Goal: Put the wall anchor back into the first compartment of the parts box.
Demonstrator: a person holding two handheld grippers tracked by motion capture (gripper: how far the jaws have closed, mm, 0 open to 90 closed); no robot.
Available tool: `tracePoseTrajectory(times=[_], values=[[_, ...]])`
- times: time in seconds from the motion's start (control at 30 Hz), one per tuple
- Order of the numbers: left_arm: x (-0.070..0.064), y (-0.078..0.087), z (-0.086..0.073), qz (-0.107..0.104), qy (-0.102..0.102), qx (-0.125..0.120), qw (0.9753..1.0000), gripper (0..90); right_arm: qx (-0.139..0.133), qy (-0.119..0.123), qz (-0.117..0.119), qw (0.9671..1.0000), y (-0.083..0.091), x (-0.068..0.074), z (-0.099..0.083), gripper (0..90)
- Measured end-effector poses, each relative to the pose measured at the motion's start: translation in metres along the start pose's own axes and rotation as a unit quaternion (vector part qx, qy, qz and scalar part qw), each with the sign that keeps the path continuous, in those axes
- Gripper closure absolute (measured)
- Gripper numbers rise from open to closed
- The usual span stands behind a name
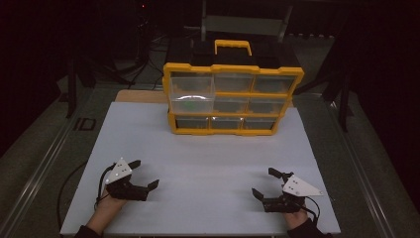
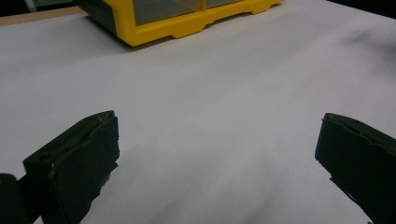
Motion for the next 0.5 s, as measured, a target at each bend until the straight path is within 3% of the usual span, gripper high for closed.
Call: tracePoseTrajectory(times=[0.5], values=[[-0.0008, 0.0009, -0.002, -0.005, 0.004, 0.001, 1.0, 0.0, -0.001, -0.012, -0.007, 0.9999, 0.0003, -0.0038, 0.003, 8.2]])
Point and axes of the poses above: each handheld gripper's, and its own axes: y roughly backward along the jaws, z roughly out of its top, x roughly to its left, the point moved 10 cm from there along -y, roughly forward along the jaws, and after that the axes turned 14 degrees about -z, right-handed, at the moved point
